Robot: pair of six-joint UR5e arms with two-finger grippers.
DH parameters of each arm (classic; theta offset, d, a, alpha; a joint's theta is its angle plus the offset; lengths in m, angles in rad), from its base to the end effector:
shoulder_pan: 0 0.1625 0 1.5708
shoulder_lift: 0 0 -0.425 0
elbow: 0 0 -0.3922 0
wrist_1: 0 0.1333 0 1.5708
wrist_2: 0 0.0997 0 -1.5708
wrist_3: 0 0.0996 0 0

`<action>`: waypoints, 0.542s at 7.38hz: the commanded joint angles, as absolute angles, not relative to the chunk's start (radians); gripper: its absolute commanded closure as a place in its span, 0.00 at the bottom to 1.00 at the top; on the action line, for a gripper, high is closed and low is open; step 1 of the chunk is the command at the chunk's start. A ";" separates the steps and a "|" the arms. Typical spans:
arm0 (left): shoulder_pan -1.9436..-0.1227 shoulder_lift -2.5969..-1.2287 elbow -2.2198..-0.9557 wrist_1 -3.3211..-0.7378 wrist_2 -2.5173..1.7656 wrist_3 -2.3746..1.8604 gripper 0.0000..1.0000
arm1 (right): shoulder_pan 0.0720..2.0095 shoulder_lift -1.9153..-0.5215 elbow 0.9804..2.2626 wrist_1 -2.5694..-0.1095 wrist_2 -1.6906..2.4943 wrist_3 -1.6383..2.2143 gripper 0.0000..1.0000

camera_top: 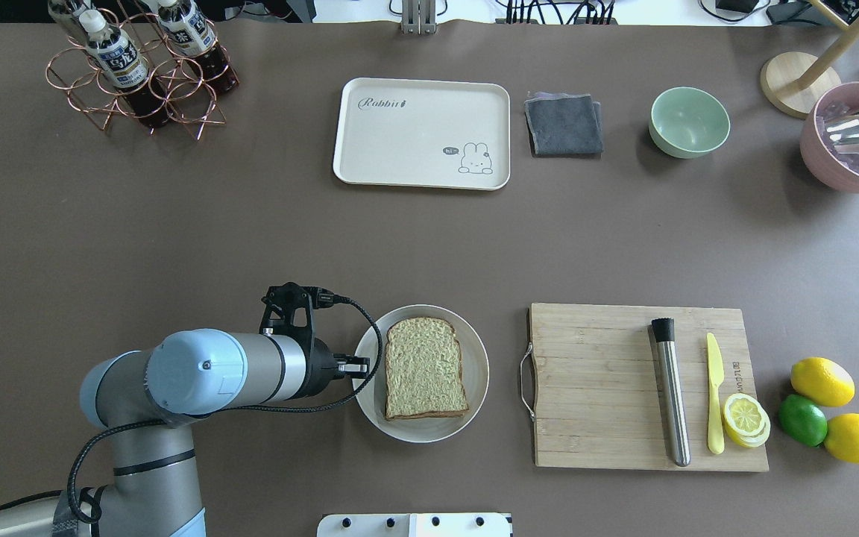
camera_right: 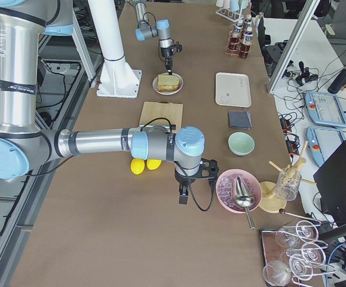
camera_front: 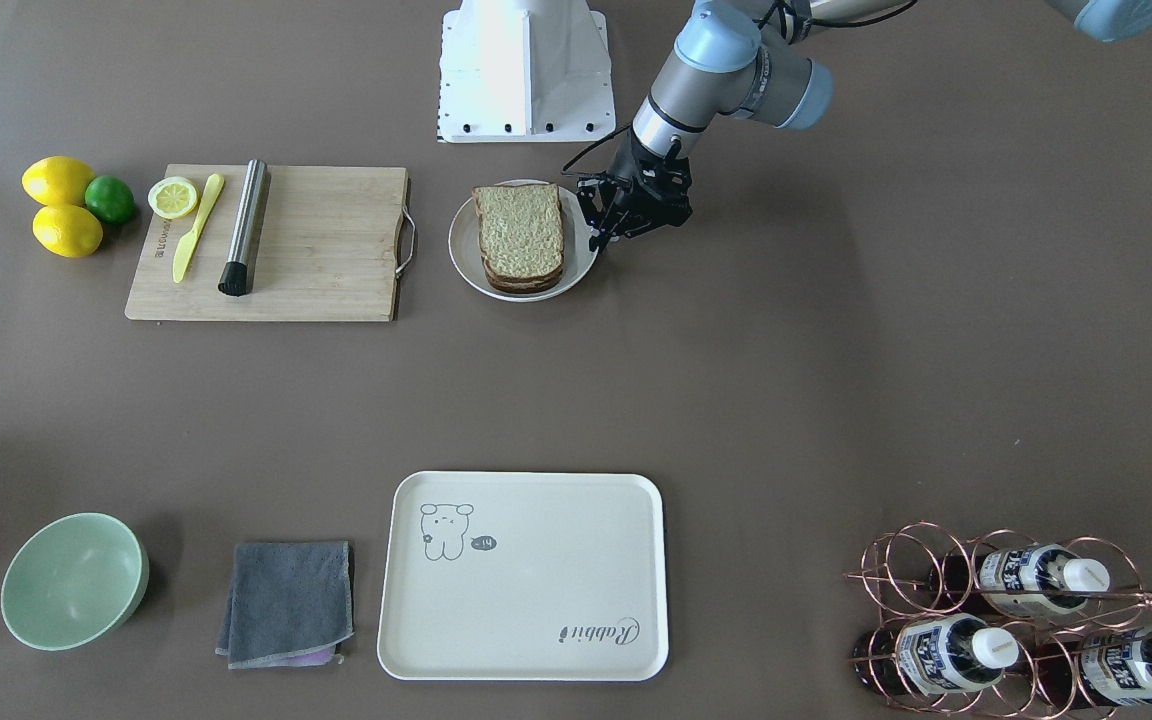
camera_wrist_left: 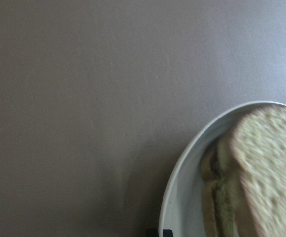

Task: Make sandwich and place on tray
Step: 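Grasp the white plate rim with the left gripper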

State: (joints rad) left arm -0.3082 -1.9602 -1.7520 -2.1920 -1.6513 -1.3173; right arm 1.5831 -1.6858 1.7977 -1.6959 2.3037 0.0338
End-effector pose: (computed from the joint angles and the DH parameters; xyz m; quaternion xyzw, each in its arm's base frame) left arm 0.5533 -0.3076 0.2879 0.1234 0.5481 0.0000 0.8273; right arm 0.0721 -0.4388 0.6162 -0.0100 -0.3582 0.0239 0.9333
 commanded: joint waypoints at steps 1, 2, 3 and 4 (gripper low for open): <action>-0.389 -2.002 -1.743 -2.180 -1.680 -1.319 1.00 | 1.583 -1.686 1.796 -1.695 2.304 0.034 0.00; -0.464 -2.028 -1.717 -2.174 -1.780 -1.319 1.00 | 1.583 -1.686 1.795 -1.695 2.307 0.035 0.00; -0.553 -2.081 -1.668 -2.128 -1.884 -1.318 1.00 | 1.583 -1.684 1.793 -1.694 2.310 0.035 0.00; -0.616 -2.156 -1.598 -2.090 -1.940 -1.316 1.00 | 1.583 -1.684 1.793 -1.694 2.310 0.035 0.00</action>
